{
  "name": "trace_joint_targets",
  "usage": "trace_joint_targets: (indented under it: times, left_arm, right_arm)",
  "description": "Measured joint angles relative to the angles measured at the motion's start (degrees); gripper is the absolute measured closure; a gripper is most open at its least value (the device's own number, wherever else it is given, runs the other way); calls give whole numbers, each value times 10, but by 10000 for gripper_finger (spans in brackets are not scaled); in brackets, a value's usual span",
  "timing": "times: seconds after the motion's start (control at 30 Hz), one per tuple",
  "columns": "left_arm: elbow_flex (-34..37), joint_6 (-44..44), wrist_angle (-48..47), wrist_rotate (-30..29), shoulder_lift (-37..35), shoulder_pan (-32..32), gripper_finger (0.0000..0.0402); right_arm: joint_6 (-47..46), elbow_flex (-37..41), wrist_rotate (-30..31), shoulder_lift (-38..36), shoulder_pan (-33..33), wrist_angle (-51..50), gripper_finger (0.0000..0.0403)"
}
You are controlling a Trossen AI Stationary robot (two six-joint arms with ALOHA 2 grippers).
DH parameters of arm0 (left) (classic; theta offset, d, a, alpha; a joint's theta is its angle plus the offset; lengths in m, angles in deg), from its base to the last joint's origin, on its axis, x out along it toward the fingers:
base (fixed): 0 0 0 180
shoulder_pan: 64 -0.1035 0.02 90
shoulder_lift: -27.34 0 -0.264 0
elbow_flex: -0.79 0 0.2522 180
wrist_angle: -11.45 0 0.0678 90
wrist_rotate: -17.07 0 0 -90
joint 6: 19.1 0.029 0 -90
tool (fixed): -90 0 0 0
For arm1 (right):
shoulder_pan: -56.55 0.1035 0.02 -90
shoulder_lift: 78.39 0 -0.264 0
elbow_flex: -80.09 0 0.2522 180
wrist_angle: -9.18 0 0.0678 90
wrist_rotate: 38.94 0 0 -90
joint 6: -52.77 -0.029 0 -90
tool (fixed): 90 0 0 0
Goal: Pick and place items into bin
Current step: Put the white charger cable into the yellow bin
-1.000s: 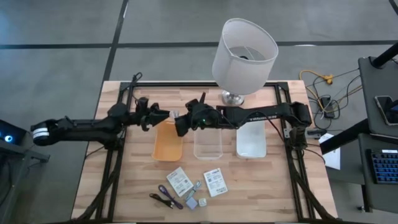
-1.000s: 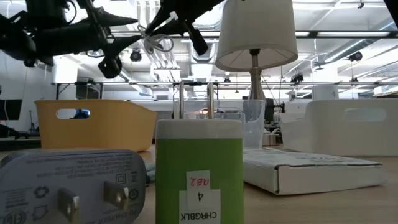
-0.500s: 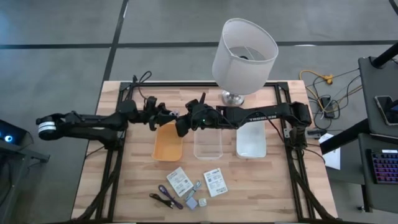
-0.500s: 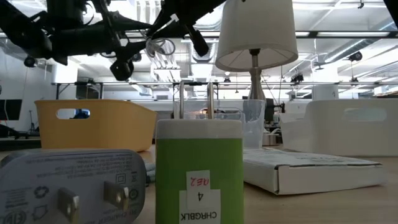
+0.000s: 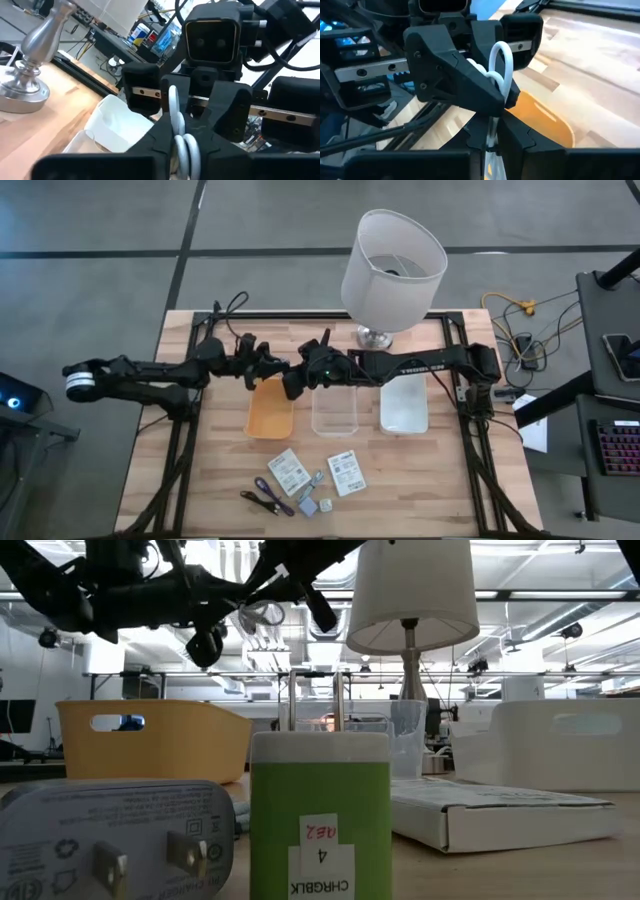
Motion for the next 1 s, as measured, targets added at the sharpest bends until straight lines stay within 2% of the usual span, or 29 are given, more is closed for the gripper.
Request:
trace_joint_targets:
  times: [0.13,0.3,0.47,0.6,0.7,0.83,1.0]
  left_arm:
    - [0,10,-44,-2,-10,0,395]
    - [0,31,-182,-2,-50,0,397]
    - [-1,-62,-379,-3,-112,4,398]
    - [-1,-82,-510,6,-132,11,399]
    - [-1,-102,-515,45,-126,22,398]
    - [-4,-103,-526,16,-93,41,385]
    - [-21,-103,-536,6,-21,67,326]
  right_arm:
    - [-4,0,-24,-8,2,-56,345]
    - [8,0,-30,-35,13,-143,303]
    - [1,0,-9,-69,21,-234,265]
    - [-11,0,28,-80,22,-258,248]
    - [-22,0,37,-79,21,-254,243]
    - [-21,1,38,-72,21,-251,241]
    - [-21,3,38,-67,21,-252,239]
